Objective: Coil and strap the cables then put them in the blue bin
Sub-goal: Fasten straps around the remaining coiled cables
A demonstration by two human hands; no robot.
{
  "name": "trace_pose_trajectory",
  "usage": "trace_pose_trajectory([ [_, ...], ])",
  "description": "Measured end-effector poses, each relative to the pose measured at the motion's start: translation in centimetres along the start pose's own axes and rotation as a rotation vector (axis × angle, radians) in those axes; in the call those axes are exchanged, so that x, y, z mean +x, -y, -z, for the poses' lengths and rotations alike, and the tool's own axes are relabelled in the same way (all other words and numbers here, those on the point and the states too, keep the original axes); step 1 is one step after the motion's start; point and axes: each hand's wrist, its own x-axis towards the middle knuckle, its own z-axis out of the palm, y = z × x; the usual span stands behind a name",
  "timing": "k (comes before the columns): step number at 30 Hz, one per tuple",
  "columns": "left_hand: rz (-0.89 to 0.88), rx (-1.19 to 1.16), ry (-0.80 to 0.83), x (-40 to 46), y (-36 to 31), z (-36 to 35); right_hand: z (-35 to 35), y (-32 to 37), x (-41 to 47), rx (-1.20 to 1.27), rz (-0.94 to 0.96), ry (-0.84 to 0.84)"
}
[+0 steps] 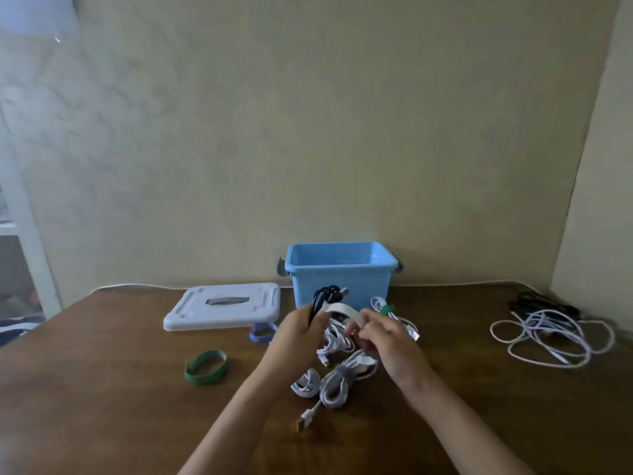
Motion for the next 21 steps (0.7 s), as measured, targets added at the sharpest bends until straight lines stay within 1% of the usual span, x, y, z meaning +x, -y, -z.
trace_pose_trajectory([
  [2, -0.007, 0.067, 0.015, 0.1, 0.2, -1.0, 0.4, 0.3, 0.0, 0.062, 0.018, 0.005],
  [5, -0.012, 0.083, 0.060, -0.4, 0.3, -1.8, 0.0, 0.2, -0.1, 0.027, 0.094, 0.046],
  [8, -0.021, 0.145, 0.070, -1.0, 0.7, -1.5, -0.9, -0.1, -0.7, -0.007, 0.165, 0.097],
  [10, -0.019, 0.158, 0.085, -1.5, 0.7, -1.1, -0.9, -0.4, -0.6, -0.037, 0.160, 0.099],
  [12, 0.047, 0.034, 0.086, -1.7, 0.4, -0.6, -0.7, -0.3, -0.5, -0.056, 0.131, 0.107],
  [14, 0.165, -0.199, 0.107, -2.0, -0.3, -0.2, -0.6, -0.2, -0.6, -0.126, 0.112, 0.136],
  [16, 0.222, -0.373, 0.139, -2.4, -1.3, -0.1, -0.9, -0.1, -0.9, -0.229, 0.094, 0.157],
  [18, 0.190, -0.391, 0.121, -2.9, -1.8, -0.3, -1.4, 0.0, -1.2, -0.271, 0.106, 0.163],
  [21, 0.171, -0.417, 0.118, -3.2, -1.8, -0.4, -1.7, 0.3, -1.3, -0.269, 0.155, 0.163],
])
